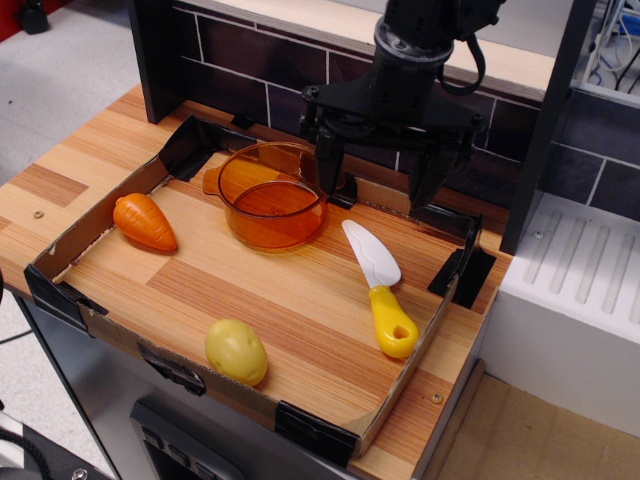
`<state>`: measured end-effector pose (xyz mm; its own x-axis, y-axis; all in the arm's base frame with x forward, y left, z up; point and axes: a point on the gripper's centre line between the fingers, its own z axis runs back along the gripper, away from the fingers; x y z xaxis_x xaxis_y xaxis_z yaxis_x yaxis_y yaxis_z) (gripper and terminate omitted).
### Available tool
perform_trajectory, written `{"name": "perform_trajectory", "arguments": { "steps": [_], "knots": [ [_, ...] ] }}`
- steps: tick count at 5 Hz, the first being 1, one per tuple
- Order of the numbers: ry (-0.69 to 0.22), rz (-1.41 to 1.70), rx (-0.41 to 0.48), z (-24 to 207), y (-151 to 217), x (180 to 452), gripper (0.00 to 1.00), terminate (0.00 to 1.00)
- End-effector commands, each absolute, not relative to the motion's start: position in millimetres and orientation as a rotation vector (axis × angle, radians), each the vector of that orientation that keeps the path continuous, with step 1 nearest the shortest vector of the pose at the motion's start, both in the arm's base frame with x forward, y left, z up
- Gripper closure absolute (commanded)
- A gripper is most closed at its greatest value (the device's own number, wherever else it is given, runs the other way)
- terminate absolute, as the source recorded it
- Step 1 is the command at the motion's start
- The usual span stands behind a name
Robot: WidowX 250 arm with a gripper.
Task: Put carrot in pot
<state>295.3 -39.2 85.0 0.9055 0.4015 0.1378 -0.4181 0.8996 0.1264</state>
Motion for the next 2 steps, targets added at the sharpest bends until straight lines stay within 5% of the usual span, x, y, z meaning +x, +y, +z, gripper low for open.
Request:
{"name": "perform_trajectory", "arguments": {
  "steps": [1, 2],
  "knots": [
    [-0.109, 0.425, 0.155, 85.0, -39.2, 295.3, 0.0, 0.0],
    [-0.108, 0.564, 0.149, 92.3, -9.2, 278.7, 0.0, 0.0]
  ]
}}
